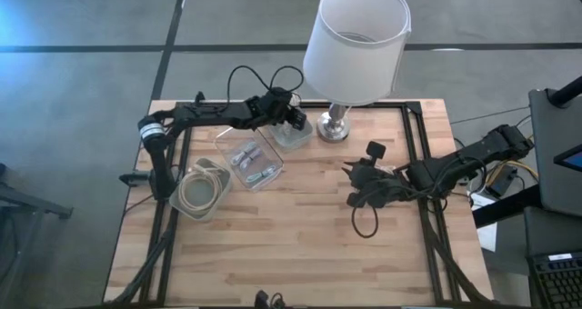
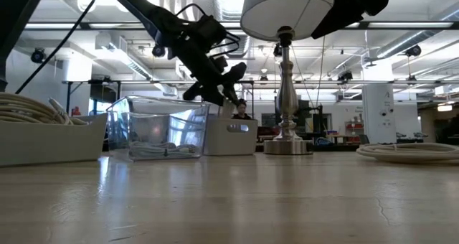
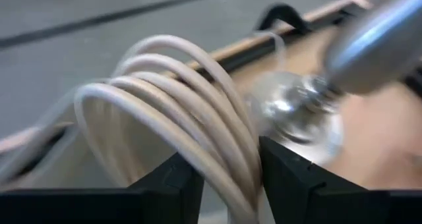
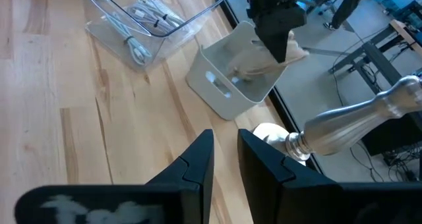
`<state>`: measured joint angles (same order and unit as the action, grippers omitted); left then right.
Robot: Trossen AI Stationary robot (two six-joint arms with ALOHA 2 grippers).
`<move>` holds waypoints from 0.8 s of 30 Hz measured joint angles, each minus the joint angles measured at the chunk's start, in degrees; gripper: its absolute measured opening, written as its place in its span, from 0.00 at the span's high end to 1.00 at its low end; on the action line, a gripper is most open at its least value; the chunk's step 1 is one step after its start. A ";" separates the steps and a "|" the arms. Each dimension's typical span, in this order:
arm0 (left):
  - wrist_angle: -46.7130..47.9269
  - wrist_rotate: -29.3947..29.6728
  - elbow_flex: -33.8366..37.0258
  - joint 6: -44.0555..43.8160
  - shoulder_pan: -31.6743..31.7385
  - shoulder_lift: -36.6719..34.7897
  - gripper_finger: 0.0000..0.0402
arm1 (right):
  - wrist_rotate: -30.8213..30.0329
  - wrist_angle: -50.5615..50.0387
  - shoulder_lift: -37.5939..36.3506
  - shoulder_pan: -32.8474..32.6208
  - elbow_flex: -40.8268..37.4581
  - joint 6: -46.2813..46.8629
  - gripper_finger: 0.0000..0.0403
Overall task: Pick & Place USB Port
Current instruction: Put the brown hdmi cable into the right gray bin
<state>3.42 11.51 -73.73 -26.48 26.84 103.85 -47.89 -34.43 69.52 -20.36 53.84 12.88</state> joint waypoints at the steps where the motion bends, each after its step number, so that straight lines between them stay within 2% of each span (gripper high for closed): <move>1: -0.17 -1.71 0.00 0.02 -0.09 -0.02 0.65 | -0.01 0.00 0.00 0.00 0.00 0.00 0.84; 5: -0.36 -7.75 0.00 0.07 -0.58 -0.06 0.64 | 0.01 0.01 0.00 0.00 0.00 0.01 0.84; 13: -0.41 -7.30 -0.58 2.77 -0.86 -0.38 0.63 | 0.10 0.15 0.02 0.00 -0.18 0.58 0.84; 19: -0.30 -7.55 -0.57 7.01 -1.25 -3.68 0.63 | 0.13 0.22 0.02 0.00 -0.96 3.71 0.84; 24: 0.94 -11.62 -0.52 10.28 -2.52 -8.40 0.64 | 2.25 0.19 0.02 0.07 -1.97 6.59 0.79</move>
<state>4.36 -0.11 -74.26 -16.20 24.32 95.46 -45.64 -34.24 69.54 -20.29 51.87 19.47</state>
